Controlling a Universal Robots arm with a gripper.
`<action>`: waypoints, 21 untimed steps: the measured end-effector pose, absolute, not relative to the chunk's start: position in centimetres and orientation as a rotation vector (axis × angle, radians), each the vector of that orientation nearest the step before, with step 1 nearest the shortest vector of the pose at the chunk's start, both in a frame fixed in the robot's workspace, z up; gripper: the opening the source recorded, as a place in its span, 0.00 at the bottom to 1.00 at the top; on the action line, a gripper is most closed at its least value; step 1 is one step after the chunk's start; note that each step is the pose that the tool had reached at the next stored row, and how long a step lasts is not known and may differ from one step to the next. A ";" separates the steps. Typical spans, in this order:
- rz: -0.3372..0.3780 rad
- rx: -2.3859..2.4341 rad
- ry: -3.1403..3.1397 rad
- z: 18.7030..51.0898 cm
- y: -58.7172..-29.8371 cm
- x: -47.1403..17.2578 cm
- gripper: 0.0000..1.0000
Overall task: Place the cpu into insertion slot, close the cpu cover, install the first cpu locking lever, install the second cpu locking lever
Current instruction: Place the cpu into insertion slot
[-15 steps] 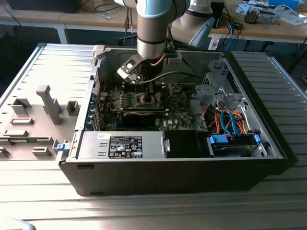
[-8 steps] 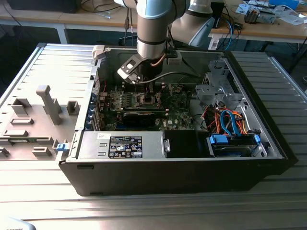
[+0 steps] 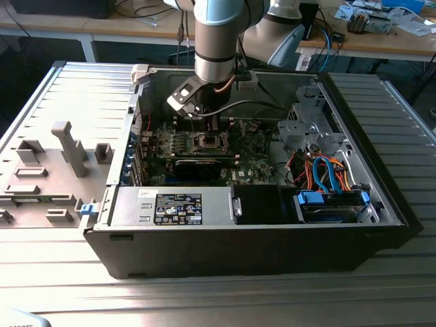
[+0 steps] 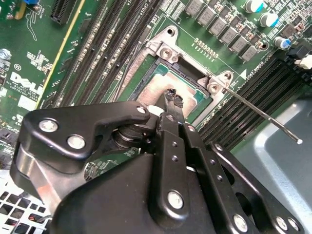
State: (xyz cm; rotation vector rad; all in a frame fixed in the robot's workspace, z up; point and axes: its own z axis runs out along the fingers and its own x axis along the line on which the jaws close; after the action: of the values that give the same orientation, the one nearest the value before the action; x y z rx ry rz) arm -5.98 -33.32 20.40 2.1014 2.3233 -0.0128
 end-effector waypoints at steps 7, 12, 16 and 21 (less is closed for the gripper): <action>-0.011 2.099 2.321 21.1 -33.3 -6.0 0.11; -0.008 2.099 2.321 21.2 -33.4 -6.1 0.11; -0.005 2.100 2.322 21.2 -33.5 -6.1 0.11; -0.005 2.100 2.322 21.5 -33.5 -6.1 0.11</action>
State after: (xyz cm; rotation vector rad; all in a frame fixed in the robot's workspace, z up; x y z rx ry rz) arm -6.07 -33.47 21.48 2.0998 2.3220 -0.0050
